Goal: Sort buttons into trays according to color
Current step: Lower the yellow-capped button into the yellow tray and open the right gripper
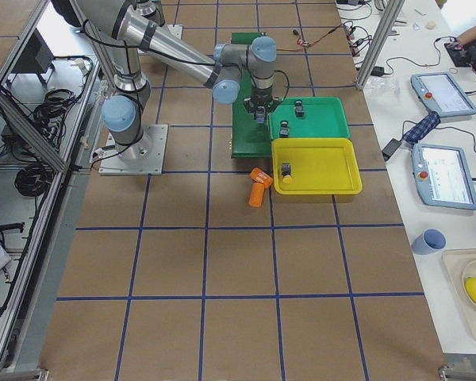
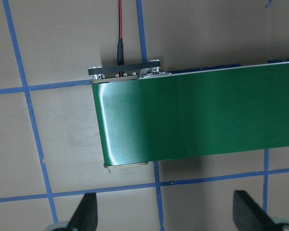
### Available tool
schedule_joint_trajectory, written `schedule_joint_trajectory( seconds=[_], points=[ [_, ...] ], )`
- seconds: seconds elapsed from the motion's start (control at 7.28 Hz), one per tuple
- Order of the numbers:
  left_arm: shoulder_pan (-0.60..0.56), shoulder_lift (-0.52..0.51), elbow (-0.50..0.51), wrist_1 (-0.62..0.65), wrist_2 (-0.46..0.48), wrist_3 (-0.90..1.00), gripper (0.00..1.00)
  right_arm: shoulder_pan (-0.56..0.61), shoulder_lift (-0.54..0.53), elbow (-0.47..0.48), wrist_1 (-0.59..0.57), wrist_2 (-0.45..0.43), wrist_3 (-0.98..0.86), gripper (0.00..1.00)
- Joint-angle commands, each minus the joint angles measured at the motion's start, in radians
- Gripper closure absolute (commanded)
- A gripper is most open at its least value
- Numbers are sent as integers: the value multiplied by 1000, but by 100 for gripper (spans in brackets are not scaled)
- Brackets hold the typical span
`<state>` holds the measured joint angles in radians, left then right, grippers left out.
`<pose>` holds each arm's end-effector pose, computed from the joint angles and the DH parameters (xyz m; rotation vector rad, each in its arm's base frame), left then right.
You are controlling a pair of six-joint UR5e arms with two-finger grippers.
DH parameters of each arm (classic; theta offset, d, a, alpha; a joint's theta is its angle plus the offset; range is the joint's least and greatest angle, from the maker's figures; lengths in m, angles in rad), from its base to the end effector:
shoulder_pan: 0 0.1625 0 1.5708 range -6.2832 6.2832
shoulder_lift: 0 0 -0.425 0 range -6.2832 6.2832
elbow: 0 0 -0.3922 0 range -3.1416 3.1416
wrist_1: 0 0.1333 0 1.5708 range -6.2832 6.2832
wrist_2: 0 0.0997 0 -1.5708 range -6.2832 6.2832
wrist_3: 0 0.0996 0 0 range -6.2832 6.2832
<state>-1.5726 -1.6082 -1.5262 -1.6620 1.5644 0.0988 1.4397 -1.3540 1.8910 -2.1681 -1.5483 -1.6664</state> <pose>-0.1348 -0.4988 0.4824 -0.1569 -3.1245 -0.1309 0.0646 -0.5471 0.2835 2.1586 -2.2351 0.0857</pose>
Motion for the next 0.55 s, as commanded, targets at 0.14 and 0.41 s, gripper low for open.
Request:
schedule_joint_trajectory(
  seconds=[0.14, 0.41],
  points=[
    [-4, 10, -22, 13, -1, -5, 0, -50, 119, -154, 14, 2, -10, 100],
    [-4, 10, -23, 50, 9, -4, 0, -112, 189, -219, 11, 5, -25, 100]
  ],
)
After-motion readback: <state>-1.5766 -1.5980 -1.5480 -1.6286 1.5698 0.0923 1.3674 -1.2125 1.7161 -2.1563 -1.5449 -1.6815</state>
